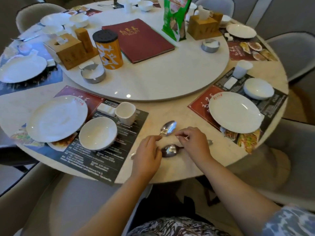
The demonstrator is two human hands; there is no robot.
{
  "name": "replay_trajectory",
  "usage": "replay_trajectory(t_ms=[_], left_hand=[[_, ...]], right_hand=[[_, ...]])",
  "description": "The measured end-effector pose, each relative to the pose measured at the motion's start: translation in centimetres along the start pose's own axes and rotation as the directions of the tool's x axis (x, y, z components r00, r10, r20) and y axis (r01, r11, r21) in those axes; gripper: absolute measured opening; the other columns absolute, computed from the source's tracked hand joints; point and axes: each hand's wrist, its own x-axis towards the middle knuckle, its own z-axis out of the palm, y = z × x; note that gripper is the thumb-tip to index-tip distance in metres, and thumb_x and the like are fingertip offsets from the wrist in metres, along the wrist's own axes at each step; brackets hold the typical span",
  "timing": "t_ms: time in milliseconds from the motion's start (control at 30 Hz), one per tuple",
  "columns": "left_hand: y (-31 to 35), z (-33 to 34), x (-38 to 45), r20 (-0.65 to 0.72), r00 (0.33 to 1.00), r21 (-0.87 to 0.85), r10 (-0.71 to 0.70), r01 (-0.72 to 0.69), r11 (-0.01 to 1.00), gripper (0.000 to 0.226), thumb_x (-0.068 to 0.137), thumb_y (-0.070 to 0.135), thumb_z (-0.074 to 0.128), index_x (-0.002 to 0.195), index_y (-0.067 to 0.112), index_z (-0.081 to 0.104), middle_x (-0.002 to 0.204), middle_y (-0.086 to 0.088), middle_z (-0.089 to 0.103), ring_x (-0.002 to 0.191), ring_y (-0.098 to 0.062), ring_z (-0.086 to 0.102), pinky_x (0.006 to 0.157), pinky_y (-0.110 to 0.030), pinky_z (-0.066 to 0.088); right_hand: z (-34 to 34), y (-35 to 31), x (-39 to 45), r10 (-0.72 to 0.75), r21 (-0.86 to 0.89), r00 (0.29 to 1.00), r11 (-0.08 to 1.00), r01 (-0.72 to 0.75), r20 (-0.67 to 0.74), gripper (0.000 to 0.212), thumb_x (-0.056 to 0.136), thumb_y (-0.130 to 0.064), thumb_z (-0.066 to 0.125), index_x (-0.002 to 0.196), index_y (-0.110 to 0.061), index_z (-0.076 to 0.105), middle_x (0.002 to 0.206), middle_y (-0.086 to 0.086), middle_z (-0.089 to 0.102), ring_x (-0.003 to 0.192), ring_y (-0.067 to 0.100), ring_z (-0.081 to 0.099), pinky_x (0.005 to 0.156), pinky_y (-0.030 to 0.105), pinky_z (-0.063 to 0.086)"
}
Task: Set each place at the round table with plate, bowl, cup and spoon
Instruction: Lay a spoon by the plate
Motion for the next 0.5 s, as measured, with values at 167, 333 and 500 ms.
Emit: replay_trajectory(t_ms=[167, 333, 500], left_hand=[[1.0, 1.5, -1.6, -0.013, 1.000, 0.024, -0.005, 0.006, 1.000, 0.042, 0.087, 0.023, 0.061, 0.128, 0.024, 0.052, 0.129, 0.007, 0.055, 0.121, -0.007, 0.048, 0.102, -0.021, 0.035], [1.1, 2.0, -2.0, -0.006, 1.000, 0.133, -0.014, 0.014, 0.991, 0.041, 0.090, 0.029, 0.058, 0.130, 0.026, 0.050, 0.131, 0.006, 0.053, 0.122, -0.009, 0.047, 0.099, -0.018, 0.031], [2.8, 2.4, -1.6, -0.109, 0.994, 0.067, -0.020, 0.028, 0.997, 0.034, 0.090, 0.029, 0.047, 0.122, 0.020, 0.055, 0.122, 0.007, 0.058, 0.115, -0.008, 0.051, 0.098, -0.010, 0.029]], right_hand=[[-1.2, 3.1, -1.3, -0.107, -0.111, 0.987, 0.987, 0.120, 0.120, 0.016, 0.084, -0.020, 0.068, 0.100, -0.021, 0.073, 0.095, -0.009, 0.064, 0.101, 0.005, 0.048, 0.086, 0.014, 0.037], [-2.0, 4.3, -1.5, -0.231, -0.113, 0.953, 0.960, 0.256, 0.196, 0.013, 0.083, -0.018, 0.070, 0.095, -0.019, 0.074, 0.093, -0.008, 0.061, 0.098, 0.008, 0.048, 0.084, 0.016, 0.037], [-3.3, 5.6, -0.6, -0.228, -0.030, 0.953, 0.971, 0.239, 0.197, 0.008, 0.081, -0.009, 0.070, 0.088, -0.012, 0.073, 0.086, -0.005, 0.059, 0.092, 0.014, 0.054, 0.077, 0.014, 0.036]])
